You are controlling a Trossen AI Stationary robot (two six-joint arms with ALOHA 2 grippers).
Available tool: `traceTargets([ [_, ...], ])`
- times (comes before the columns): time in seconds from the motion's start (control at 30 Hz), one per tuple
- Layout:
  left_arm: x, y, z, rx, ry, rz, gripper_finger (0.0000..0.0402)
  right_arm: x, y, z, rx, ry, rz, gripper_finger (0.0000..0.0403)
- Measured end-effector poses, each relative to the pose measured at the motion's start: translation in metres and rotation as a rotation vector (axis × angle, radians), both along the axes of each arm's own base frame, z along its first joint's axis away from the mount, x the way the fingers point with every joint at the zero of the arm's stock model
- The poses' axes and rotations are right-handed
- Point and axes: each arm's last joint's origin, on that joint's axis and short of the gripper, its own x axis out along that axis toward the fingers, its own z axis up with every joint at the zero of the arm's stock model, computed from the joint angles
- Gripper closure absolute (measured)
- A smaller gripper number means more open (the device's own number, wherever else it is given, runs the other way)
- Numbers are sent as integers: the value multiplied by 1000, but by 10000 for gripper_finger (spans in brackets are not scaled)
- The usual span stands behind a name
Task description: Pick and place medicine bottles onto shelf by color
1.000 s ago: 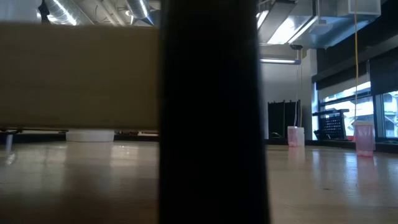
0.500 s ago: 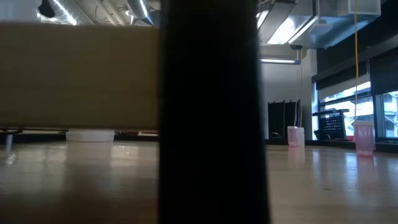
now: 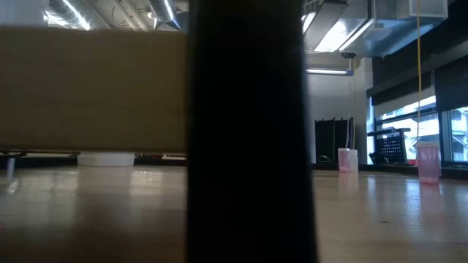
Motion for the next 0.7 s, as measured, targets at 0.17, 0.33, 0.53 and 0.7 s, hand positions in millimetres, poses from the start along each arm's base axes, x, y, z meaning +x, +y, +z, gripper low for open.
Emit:
traceTargets([
  [0.17,-2,2,6,-3,-26,-27,179,1,7,-29,-51,63,12,187],
  [0.33,-4,5,9,-17,-38,-28,179,7,15,-49,-87,93,33,187],
  [0.53,-5,6,10,-21,-41,-26,179,11,22,-70,-143,112,98,187],
  [0.7,-5,6,10,-25,-41,-23,179,12,23,-73,-145,112,99,187],
])
